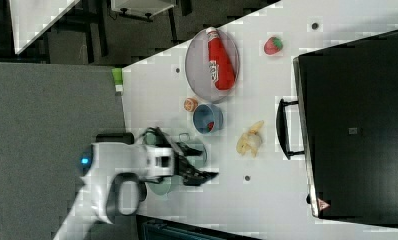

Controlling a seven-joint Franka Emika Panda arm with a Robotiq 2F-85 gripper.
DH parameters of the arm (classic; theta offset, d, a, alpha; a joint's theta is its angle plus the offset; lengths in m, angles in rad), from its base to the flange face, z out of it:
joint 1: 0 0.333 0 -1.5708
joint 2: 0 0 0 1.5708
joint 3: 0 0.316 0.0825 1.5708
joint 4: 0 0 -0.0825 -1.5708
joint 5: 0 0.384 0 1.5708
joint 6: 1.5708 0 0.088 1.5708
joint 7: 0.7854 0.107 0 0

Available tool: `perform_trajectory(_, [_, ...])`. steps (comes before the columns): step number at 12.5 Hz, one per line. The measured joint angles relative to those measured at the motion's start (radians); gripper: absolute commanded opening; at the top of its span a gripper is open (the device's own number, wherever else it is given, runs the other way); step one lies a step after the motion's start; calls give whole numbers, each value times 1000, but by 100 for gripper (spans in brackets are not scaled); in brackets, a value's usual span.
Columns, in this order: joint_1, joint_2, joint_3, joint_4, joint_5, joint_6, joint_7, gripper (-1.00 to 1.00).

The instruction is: Pick Banana and place it in mug.

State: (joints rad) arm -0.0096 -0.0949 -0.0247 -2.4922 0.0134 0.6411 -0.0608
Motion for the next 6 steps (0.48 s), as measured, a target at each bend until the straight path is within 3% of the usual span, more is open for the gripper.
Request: perform_trajectory(6, [-13,125,-22,2,-26,229,-352,100])
